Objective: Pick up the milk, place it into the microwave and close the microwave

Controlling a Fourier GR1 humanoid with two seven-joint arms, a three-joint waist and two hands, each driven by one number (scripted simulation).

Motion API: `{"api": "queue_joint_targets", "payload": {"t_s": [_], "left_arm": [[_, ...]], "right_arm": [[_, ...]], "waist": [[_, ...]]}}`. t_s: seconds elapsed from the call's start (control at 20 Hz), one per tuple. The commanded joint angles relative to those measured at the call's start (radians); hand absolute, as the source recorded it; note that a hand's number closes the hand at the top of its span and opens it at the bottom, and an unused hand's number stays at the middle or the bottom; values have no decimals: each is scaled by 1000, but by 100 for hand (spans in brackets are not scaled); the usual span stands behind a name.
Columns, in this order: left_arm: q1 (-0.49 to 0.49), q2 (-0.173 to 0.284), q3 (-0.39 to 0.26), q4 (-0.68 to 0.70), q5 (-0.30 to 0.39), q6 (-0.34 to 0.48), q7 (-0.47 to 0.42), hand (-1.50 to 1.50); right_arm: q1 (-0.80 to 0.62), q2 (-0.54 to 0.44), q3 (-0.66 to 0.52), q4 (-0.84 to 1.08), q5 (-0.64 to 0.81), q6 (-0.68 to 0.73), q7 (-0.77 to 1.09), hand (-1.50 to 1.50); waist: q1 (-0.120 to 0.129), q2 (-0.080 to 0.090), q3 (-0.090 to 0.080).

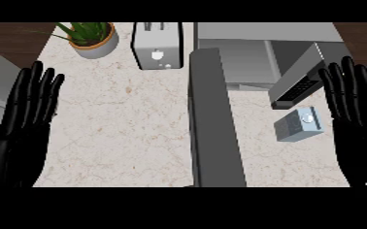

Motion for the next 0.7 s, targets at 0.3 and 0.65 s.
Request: {"api": "queue_joint_targets", "payload": {"t_s": [0.3, 0.65], "left_arm": [[-4, -70, 46, 94, 30, 61, -9, -150], [125, -10, 153, -32, 157, -27, 9, -150]], "right_arm": [[-23, -142, -63, 1, -326, 267, 58, -150], [122, -182, -193, -84, -467, 357, 88, -150]], "waist": [[-8, 14, 28], [-7, 11, 27]]}}
